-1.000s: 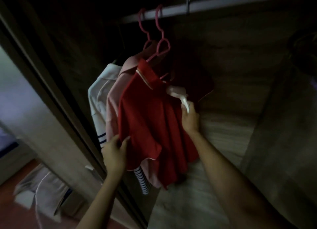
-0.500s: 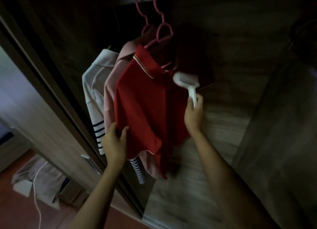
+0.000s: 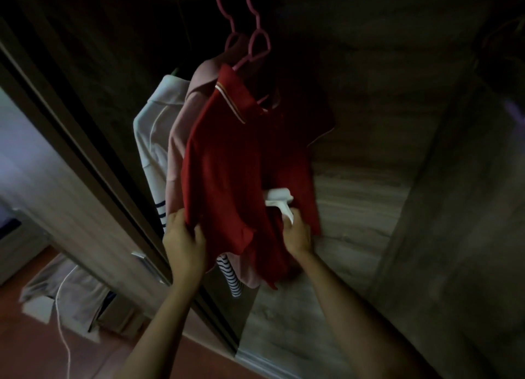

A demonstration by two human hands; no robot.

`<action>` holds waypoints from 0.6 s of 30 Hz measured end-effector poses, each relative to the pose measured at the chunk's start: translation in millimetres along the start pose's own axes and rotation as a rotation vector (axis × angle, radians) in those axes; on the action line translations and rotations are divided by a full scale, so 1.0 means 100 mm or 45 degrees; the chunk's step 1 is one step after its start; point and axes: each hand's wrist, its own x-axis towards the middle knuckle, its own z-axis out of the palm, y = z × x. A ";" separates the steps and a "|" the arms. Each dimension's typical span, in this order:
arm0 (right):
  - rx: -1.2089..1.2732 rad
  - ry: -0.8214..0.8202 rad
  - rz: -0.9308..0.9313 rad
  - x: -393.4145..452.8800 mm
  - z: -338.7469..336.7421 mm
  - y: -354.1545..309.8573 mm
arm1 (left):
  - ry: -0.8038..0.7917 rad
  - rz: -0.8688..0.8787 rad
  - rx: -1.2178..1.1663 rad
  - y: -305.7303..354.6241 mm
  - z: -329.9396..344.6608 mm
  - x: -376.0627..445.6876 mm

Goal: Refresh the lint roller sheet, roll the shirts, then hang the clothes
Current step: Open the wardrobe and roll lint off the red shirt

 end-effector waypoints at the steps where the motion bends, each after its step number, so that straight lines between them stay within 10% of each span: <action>1: 0.033 0.010 0.010 -0.07 0.01 0.07 | 0.011 -0.013 -0.003 -0.02 -0.02 0.00; 10: 0.345 0.400 -0.551 -0.26 -0.16 -0.61 | 0.040 -0.065 0.006 -0.12 -0.16 -0.02; 18: 0.172 -0.039 -0.466 -0.30 0.27 -0.38 | 0.024 -0.105 0.031 -0.09 -0.25 -0.02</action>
